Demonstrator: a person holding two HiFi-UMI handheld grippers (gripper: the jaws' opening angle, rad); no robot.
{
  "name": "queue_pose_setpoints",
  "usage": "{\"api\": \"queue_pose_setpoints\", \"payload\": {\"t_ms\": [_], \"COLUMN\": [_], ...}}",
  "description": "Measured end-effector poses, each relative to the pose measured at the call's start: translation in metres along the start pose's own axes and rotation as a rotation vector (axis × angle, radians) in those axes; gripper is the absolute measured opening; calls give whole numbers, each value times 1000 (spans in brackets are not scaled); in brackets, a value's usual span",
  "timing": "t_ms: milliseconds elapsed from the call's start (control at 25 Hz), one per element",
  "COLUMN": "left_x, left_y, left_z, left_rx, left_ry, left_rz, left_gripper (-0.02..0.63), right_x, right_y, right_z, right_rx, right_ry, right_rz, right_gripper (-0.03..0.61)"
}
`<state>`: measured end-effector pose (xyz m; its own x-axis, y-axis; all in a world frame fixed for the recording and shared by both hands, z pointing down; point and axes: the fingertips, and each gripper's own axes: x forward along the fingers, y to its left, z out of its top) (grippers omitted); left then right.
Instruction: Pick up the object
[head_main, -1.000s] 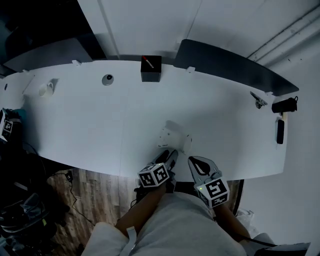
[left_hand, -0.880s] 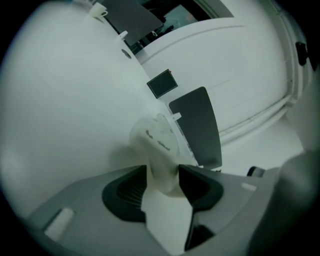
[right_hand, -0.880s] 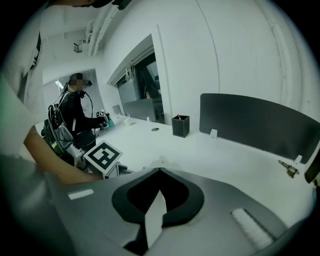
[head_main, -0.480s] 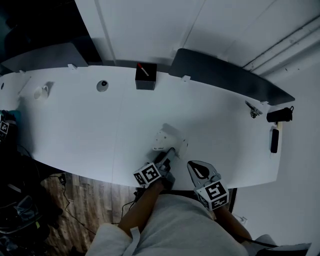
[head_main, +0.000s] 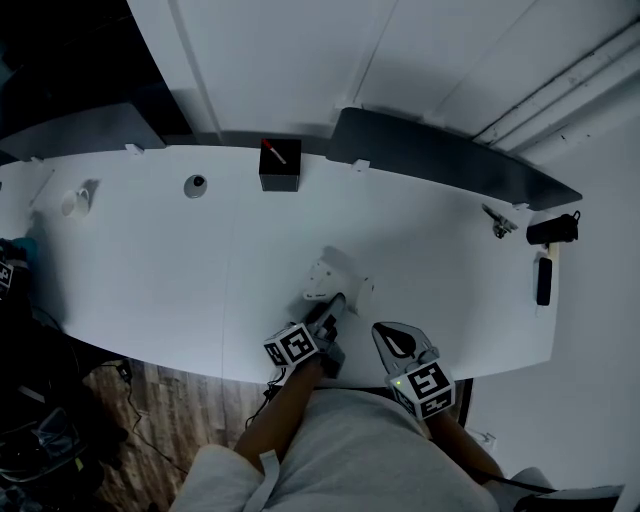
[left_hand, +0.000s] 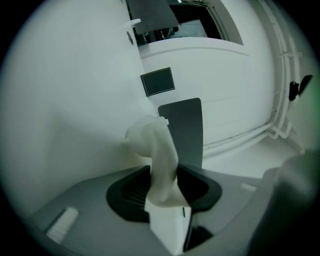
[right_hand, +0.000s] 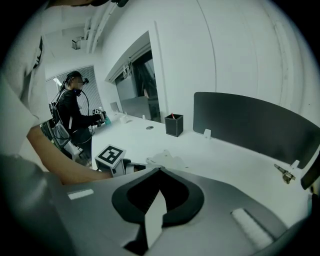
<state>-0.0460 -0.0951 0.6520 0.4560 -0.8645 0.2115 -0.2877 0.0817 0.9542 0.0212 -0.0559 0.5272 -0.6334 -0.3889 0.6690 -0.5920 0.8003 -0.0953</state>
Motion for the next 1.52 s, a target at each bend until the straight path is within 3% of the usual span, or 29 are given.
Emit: {"api": "queue_pose_setpoints", "payload": {"t_ms": [280, 520, 720, 840, 920, 1000, 1120, 1280, 1400, 1520], "left_x": [-3, -13, -40, -62, -78, -94, -114, -121, -120, -119], "left_y": [-27, -82, -135, -175, -198, -212, -229, -238, -232, -227], "left_z": [27, 58, 70, 59, 46, 30, 7, -9, -12, -14], "left_rx": [249, 635, 1003, 1203, 1326, 1429, 1481, 1496, 1527, 1524], "left_ry": [18, 57, 135, 195, 240, 321, 433, 488, 517, 519], "left_rz": [-19, -104, -216, -329, -410, -475, -553, -605, -582, -556], "left_gripper": [161, 161, 160, 160, 160, 160, 160, 160, 161, 168], "right_x": [3, -3, -29, -49, -55, -57, -59, -64, -62, -61], "right_y": [-3, -8, -11, -10, -2, 9, 30, 61, 74, 75], "right_z": [16, 37, 63, 84, 87, 86, 88, 88, 83, 78], "right_rx": [2, -2, -43, -150, -239, -317, -367, -444, -505, -528], "right_ry": [-41, -151, -297, -363, -323, -274, -263, -245, -272, -283], "right_rz": [0, 12, 121, 202, 289, 361, 470, 582, 587, 558], "right_gripper": [0, 0, 2, 7, 262, 282, 287, 290, 207, 195]}}
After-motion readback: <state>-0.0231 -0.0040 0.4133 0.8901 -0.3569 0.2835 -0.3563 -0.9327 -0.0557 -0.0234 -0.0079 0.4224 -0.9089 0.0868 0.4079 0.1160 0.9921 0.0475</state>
